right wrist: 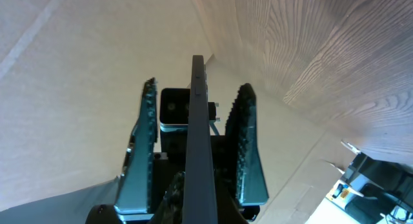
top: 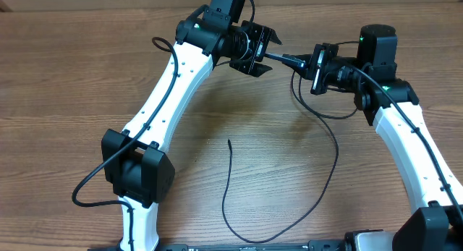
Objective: Plug charger to phone and switch on socket
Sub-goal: 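Push the connector into the phone's charging port with the right gripper, then open the right gripper and withdraw it from the phone, then move the right gripper over the white power strip's switch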
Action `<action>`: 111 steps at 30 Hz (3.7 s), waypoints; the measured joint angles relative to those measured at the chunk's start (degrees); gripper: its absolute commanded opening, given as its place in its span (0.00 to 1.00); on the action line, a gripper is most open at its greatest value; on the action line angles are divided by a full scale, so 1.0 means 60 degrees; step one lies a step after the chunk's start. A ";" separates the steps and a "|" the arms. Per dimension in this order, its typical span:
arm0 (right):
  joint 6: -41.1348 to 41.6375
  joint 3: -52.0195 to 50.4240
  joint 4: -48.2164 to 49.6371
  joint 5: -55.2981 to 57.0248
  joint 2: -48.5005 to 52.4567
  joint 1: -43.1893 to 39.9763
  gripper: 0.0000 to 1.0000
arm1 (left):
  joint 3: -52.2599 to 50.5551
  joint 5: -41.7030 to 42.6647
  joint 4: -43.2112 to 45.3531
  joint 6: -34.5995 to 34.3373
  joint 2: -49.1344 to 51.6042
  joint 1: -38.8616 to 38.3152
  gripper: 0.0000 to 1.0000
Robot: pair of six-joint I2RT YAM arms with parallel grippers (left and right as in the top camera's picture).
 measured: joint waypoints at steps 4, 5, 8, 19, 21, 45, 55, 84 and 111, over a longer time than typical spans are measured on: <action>-0.0007 0.0000 -0.0004 0.0011 0.0000 0.0000 0.04 | 0.0000 -0.0160 -0.0007 0.0004 0.0000 -0.0062 0.52; 0.0000 0.0000 -0.0004 0.0018 0.0000 0.0000 0.04 | 0.0000 -0.0226 -0.0007 0.0004 0.0000 -0.0102 0.52; 0.0000 0.0000 -0.0011 0.0117 0.0000 0.0000 0.04 | 0.0000 -0.0386 -0.0007 0.0004 0.0000 -0.0219 0.50; -0.0004 0.0000 -0.0015 0.0175 0.0000 -0.0004 0.04 | 0.0000 -0.0707 -0.0011 0.0004 0.0000 -0.0313 0.43; 0.0000 0.0000 -0.0011 0.0175 0.0000 0.0000 0.04 | 0.0000 -0.0718 -0.0011 0.0004 0.0000 -0.0313 0.42; 0.0284 0.0000 -0.0047 0.0178 0.0000 0.0022 0.04 | 0.0007 -0.0798 0.0076 -0.0313 0.0000 -0.0313 0.04; 0.0324 0.0000 -0.0062 0.0211 0.0000 0.0044 0.12 | 0.0007 -0.0805 0.0029 -0.0353 0.0000 -0.0310 0.04; -0.4805 -0.0007 -0.0361 -0.0648 0.0000 0.0073 1.00 | 0.0015 0.0820 -0.1982 0.2816 0.0000 0.2521 0.04; -1.2047 -0.0004 -0.6040 0.3657 0.0000 -0.3279 1.00 | 0.0015 0.1286 -0.3781 0.6812 0.0000 0.3027 0.04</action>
